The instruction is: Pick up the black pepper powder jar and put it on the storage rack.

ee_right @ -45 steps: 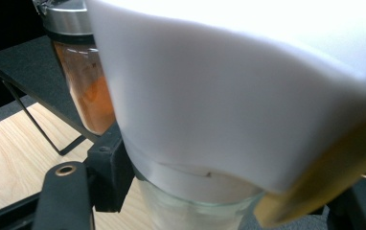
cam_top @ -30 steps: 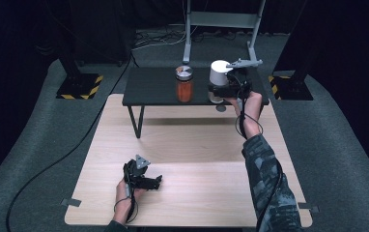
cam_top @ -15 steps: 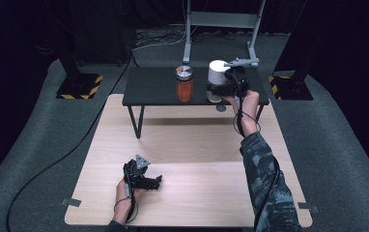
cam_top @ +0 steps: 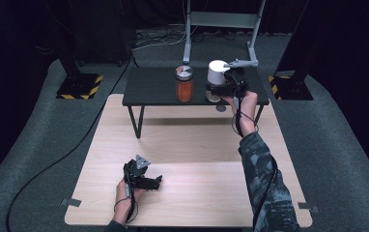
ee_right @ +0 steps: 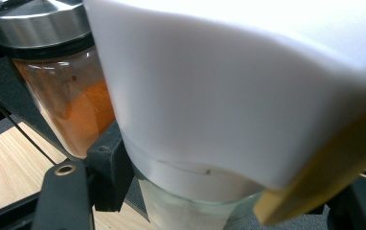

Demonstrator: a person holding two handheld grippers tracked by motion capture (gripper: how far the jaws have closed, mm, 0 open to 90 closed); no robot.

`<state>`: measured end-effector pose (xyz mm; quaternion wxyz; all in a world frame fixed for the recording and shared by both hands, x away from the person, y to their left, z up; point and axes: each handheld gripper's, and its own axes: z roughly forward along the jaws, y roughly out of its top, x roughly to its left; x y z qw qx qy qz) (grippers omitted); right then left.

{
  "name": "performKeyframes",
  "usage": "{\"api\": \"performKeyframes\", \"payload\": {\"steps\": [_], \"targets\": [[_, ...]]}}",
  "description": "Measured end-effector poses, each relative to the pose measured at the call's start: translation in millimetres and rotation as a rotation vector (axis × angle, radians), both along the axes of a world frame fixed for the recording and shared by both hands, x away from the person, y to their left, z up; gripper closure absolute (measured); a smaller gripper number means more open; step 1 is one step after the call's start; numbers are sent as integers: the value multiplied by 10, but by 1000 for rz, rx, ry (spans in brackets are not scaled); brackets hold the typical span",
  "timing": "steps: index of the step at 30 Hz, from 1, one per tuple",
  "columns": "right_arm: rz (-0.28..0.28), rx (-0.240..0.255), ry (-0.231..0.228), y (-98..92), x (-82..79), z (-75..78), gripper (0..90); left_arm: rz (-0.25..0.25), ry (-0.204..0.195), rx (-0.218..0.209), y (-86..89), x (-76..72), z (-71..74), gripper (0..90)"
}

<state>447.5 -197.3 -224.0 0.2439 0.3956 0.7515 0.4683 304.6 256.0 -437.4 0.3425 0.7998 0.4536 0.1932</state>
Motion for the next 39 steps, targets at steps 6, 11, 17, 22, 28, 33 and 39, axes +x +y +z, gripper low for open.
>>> {"api": "performKeyframes", "payload": {"steps": [6, 11, 17, 22, 28, 33, 39], "targets": [[1, -8, -16, 11, -26, -24, 296, 0, 1, -1, 1, 1, 0, 6], [1, -1, -24, 3, -35, -52, 296, 0, 1, -1, 1, 1, 0, 6], [1, -5, -25, 8, -35, -46, 294, 0, 0, 0, 1, 0, 0, 6], [2, -30, -16, 32, -33, -5, 234, 0, 1, 0, 2, 2, 1, 6], [-14, -54, 32, 84, -44, 80, 105, 0, 0, -1, 0, 0, 0, 6], [-17, -85, 63, 82, -98, 139, 33, 0, 0, 0, 1, 0, 0, 6], [14, -111, 85, -39, -237, 108, 5, -1, 0, 0, 1, 0, 0, 6]]}}
